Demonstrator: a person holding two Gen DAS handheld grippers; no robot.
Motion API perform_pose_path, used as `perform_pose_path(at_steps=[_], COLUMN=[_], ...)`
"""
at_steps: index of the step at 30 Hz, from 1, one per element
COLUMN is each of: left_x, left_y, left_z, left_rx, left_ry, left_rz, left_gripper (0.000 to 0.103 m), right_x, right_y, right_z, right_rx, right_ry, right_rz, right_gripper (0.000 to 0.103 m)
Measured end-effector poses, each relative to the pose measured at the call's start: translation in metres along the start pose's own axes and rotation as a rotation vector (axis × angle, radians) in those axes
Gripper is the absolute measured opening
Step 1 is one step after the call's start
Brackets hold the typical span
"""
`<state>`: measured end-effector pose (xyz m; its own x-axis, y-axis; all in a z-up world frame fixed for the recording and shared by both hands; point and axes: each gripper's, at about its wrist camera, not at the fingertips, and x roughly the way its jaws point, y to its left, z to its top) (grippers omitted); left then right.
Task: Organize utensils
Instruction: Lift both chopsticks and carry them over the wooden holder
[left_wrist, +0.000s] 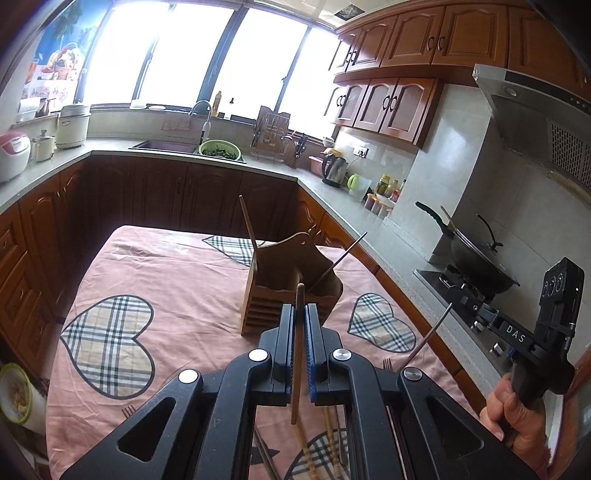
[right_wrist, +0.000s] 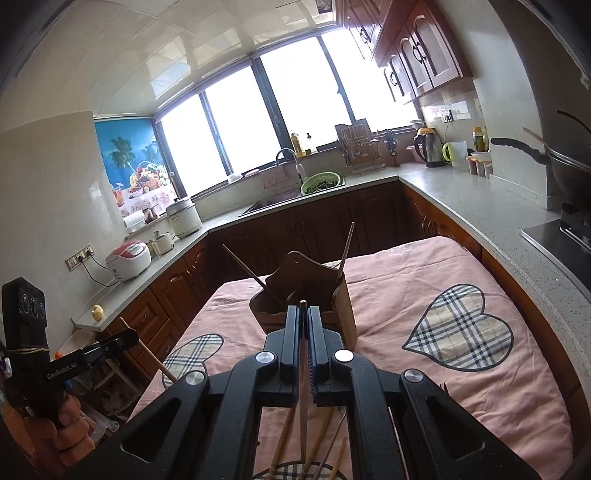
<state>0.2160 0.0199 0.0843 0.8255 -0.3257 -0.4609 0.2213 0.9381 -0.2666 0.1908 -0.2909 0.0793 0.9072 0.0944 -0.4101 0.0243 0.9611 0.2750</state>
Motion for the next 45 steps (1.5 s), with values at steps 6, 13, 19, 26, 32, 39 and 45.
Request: perform_pose_path(at_steps=[6, 13, 19, 26, 32, 39, 45], left_x=[0.010, 0.026, 0.054, 0.101, 0.155, 0.200, 0.227], left_y=[0.002, 0.005, 0.003, 0.007, 0.014, 0.019, 0.026], left_z=[0.023, 0.055, 0.081, 0.093, 0.081, 0.070, 0.063], left_rx=[0.012, 0.027, 0.044, 0.032, 0.002, -0.033, -0.055], left_ry=[-0.048, -0.121, -0.176, -0.209, -0.175, -0.139, -0.098], left_rz=[0.003, 0.007, 0.017, 0.047, 0.082, 0.108, 0.123], left_gripper=[0.004, 0.004, 0.004, 0.004, 0.004, 0.004, 0.004], right_x=[0.009, 0.024, 0.049, 0.082, 0.109, 0.138, 0.158], right_y=[-0.002, -0.005, -0.008, -0.021, -0.036, -0.047, -0.054], right_z=[0.025, 0.063, 0.091, 0.106, 0.095, 0.069, 0.048], right_rx=[0.009, 0.023, 0.030, 0.055, 0.083, 0.107, 0.144], right_ry=[-0.060, -0.148, -0.197, -0.221, -0.205, -0.159, -0.113], right_rz=[0.000, -0.004, -0.021, -0.045, -0.060, -0.085, -0.089], right_gripper=[0.004, 0.004, 0.004, 0.004, 0.004, 0.004, 0.004])
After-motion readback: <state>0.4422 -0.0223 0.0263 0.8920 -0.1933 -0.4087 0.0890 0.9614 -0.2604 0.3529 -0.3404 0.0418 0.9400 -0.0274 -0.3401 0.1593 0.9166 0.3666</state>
